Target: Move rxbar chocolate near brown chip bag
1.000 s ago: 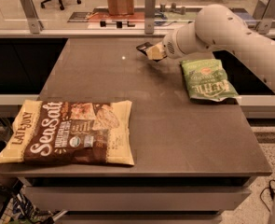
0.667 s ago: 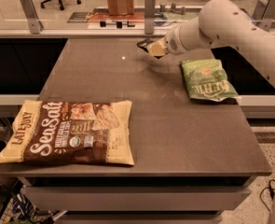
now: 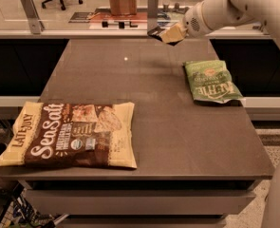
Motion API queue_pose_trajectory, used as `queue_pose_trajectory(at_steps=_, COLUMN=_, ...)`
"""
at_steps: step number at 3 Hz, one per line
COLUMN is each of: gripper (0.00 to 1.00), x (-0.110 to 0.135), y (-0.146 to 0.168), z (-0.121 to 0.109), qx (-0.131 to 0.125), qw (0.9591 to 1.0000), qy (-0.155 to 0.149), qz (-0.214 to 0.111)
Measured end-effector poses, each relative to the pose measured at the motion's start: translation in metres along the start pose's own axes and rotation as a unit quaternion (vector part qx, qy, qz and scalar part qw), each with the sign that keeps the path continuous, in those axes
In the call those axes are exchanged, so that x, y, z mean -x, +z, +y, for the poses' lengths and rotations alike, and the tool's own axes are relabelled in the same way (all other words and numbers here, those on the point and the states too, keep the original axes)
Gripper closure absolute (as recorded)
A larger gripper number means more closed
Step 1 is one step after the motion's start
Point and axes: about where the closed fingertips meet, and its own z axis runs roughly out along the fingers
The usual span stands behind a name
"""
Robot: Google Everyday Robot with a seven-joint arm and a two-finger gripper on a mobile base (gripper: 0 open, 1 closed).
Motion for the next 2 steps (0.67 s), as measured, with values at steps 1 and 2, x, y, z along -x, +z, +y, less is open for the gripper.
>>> queue_pose_trajectory(at_steps=1, gripper=1.0, x=0.002, y=-0.032, z=0.002, qx=0.007, qw=0.9999, qy=-0.007, qz=0.011)
queue_pose_trajectory(at_steps=2, gripper=1.0, x=-0.002, y=-0.059, z=0.013, qx=0.01, qw=0.9995, qy=-0.017, qz=0.023)
